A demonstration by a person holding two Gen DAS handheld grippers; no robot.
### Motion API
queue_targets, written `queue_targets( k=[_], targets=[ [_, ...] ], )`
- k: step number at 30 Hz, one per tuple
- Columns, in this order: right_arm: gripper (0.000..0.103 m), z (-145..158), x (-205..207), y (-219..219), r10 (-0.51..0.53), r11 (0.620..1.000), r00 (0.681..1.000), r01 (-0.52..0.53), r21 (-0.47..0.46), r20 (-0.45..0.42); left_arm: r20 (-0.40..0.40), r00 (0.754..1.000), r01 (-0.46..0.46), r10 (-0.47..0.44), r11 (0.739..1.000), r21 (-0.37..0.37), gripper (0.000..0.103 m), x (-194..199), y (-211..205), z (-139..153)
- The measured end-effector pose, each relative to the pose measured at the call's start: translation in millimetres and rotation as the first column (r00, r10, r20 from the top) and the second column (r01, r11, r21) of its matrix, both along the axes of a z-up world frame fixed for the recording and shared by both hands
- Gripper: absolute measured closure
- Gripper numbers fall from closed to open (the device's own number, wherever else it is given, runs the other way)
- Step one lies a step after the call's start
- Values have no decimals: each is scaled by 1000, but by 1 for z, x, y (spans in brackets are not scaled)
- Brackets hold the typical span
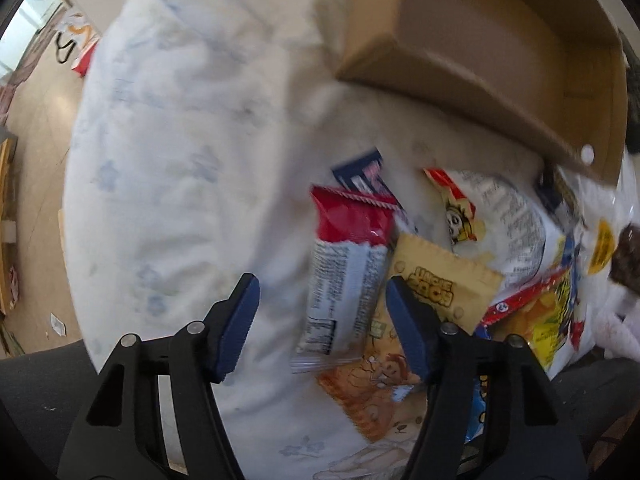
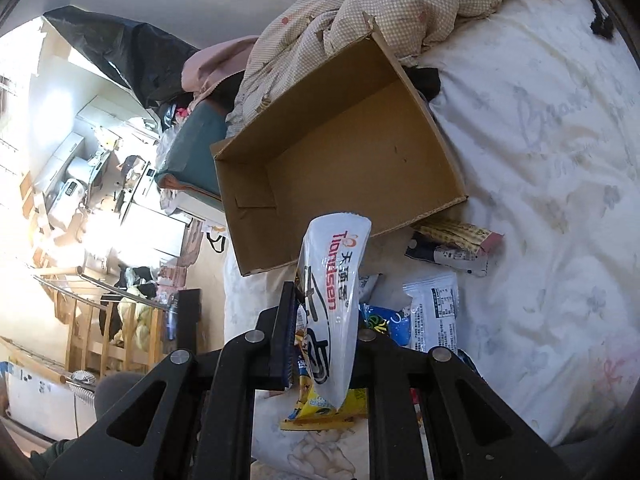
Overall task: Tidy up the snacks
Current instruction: 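Grasp the red-and-white bar with the left tool while the right tool grasps the white Tianqsen packet, then carry both packets into the cardboard box and open both tools to drop them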
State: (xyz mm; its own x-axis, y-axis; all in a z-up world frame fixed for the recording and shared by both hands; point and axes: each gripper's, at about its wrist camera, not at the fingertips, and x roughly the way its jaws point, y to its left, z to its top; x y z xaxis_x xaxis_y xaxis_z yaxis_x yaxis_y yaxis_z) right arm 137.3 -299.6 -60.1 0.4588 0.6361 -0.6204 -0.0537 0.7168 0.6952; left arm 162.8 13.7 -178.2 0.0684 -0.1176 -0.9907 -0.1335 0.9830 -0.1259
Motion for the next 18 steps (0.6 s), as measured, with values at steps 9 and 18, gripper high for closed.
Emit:
queue_targets(
  k=[9,18],
  targets=[
    [89,-1,-7,6,7,1000,1000,-7,-10,10,42,999,-8,6,999,40,74,-4,0,2],
    [89,17,-14,3,-4,1000,998,4,8,61,199,974,-118,111,993,28,74,-20,26,57]
  ],
)
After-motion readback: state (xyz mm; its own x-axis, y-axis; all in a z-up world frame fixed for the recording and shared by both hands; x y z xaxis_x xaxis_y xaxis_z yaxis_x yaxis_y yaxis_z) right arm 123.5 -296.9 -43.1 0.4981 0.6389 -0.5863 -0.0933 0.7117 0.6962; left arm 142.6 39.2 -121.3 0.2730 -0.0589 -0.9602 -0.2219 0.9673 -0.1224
